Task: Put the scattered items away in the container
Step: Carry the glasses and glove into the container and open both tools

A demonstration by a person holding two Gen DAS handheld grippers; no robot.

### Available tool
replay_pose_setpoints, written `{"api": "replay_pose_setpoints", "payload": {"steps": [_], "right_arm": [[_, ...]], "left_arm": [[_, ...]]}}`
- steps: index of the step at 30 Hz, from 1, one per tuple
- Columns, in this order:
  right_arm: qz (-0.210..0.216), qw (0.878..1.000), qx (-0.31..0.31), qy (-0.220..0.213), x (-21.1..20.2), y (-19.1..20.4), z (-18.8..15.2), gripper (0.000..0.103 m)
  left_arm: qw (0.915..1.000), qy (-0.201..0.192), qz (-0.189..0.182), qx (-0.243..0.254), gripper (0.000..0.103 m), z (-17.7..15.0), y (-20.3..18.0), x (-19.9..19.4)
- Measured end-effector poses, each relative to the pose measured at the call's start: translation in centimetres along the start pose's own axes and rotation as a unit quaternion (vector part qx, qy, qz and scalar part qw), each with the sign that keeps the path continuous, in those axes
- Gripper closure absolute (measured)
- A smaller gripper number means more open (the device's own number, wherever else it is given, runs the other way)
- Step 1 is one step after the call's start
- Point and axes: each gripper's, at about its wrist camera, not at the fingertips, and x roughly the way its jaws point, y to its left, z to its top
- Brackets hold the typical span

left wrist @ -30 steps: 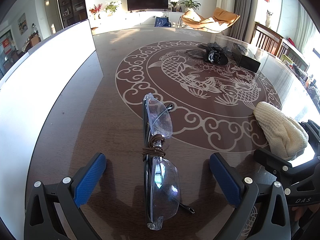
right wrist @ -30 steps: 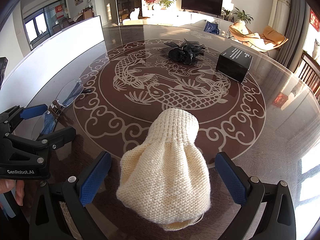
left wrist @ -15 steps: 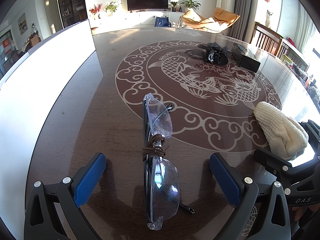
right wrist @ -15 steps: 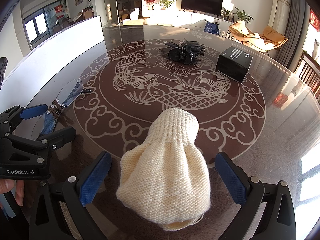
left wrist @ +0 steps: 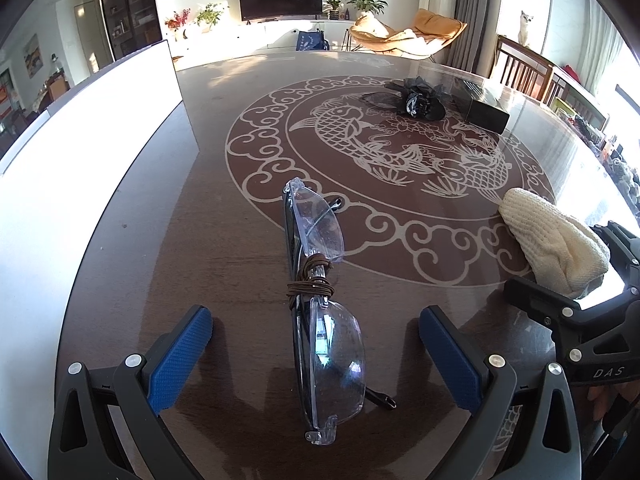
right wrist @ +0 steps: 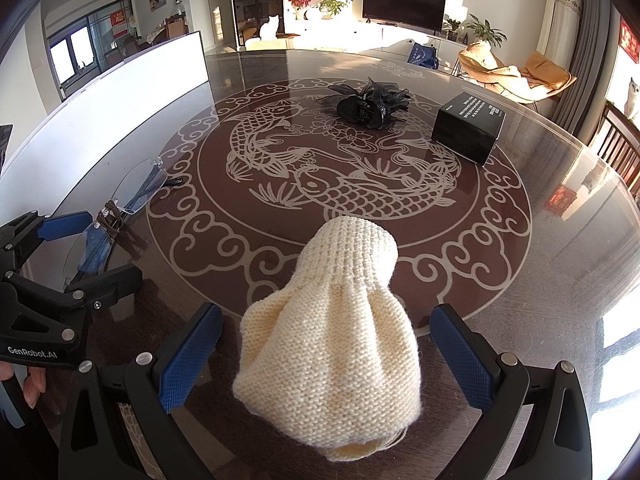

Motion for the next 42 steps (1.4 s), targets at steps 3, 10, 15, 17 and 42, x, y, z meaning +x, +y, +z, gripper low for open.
{"api": "replay_pose_setpoints", "payload": {"steps": [3, 10, 15, 17, 42], "right_arm": [[0.010, 1.000, 0.003, -0.002, -0.1, -0.3, 0.0, 0.001], [0.030, 0.998, 0.053, -0.023, -3.4, -2.4, -1.2, 0.059], [0.076, 0.990, 0.087, -0.084, -8.2, -2.1, -2.2, 0.059], [0.079, 0.990, 0.082, -0.079, -8.1, -1.3, -2.9, 0.059], [0.238, 0.947, -0.184, -0.116, -6.5, 33.0, 21.5, 0.059]], "left_arm": [[0.9999, 0.000, -0.010, 0.012, 0.000, 0.5, -0.1, 0.3], [0.9953, -0.024, -0.069, -0.064, 0.082, 0.2, 2.8, -1.3], [0.9907, -0.064, -0.088, -0.081, 0.082, -0.9, 3.7, -6.3], [0.9909, -0.065, -0.083, -0.084, 0.082, -2.1, 3.7, -7.3], [0.9690, -0.086, 0.043, -0.227, 0.082, 2.6, 31.8, -16.8]]}}
